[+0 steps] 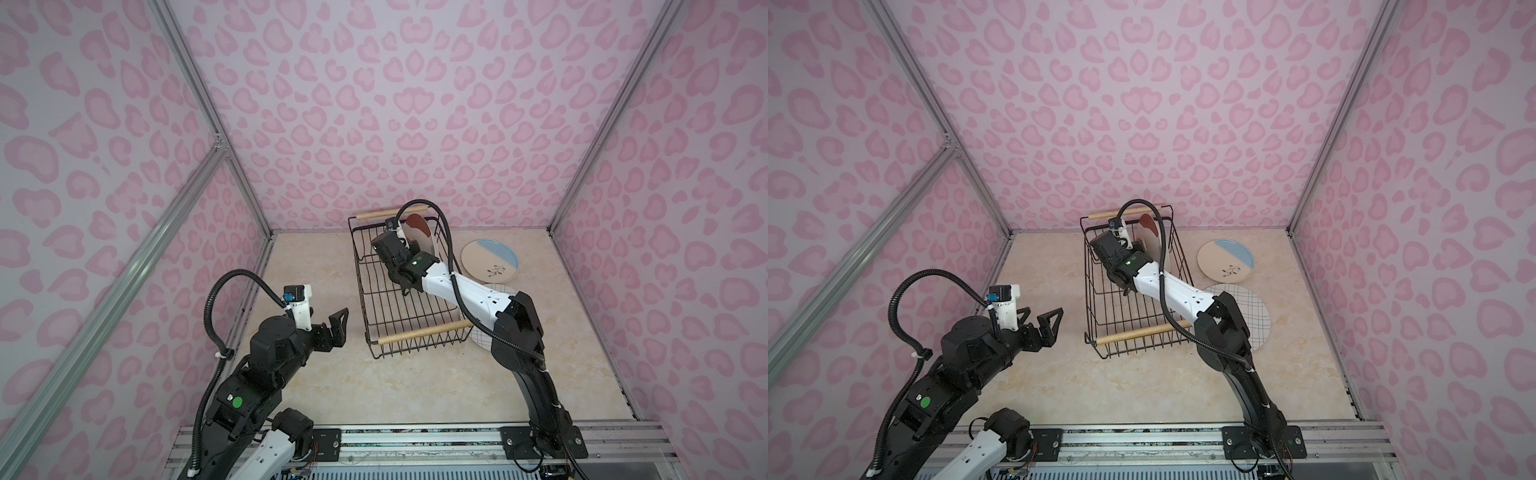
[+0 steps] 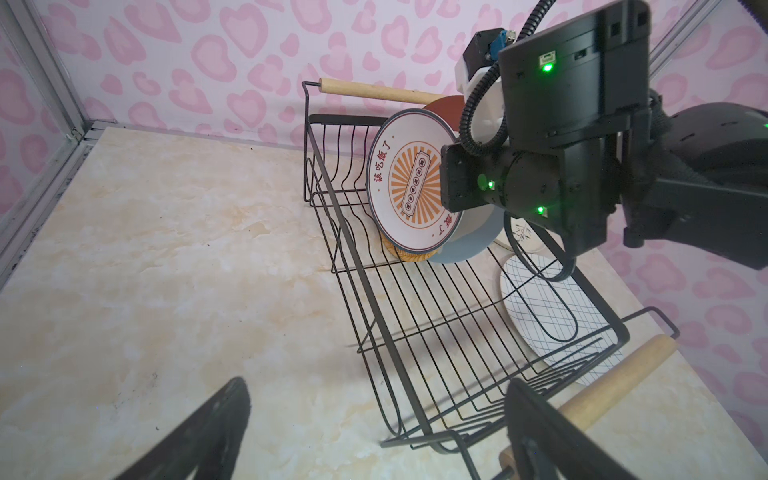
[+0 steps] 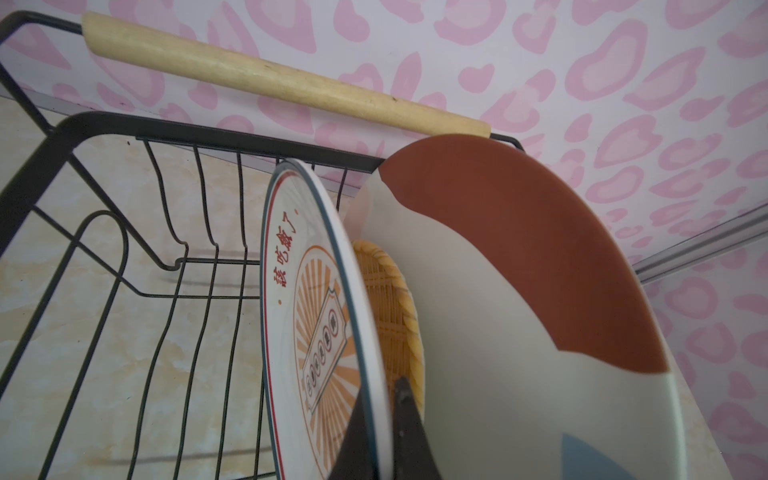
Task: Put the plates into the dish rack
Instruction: 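Lower the plate into the rack slot beside the bamboo tray with the right gripper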
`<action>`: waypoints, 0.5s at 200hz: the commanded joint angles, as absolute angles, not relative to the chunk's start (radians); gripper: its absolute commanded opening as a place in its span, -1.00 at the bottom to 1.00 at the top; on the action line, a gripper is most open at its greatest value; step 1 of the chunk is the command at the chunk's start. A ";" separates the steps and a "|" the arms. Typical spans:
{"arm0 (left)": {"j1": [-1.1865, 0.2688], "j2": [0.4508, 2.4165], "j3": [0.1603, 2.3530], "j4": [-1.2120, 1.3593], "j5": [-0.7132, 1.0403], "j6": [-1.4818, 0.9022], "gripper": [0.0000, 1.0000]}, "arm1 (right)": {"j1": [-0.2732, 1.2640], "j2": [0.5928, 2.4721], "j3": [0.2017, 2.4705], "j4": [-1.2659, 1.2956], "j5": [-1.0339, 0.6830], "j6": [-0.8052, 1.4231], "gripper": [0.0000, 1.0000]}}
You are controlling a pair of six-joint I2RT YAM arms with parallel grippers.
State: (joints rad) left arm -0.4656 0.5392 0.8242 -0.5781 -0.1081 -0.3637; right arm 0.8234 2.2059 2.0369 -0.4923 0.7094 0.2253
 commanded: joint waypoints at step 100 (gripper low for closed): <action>-0.450 0.552 0.818 -0.549 -0.074 -0.360 0.94 | 0.827 2.262 2.051 -0.520 0.724 0.283 -1.00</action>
State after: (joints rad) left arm -0.4526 0.5514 0.8242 -0.5774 -0.0792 -0.3645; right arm 0.8265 2.2425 2.0445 -0.5140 0.7219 0.2611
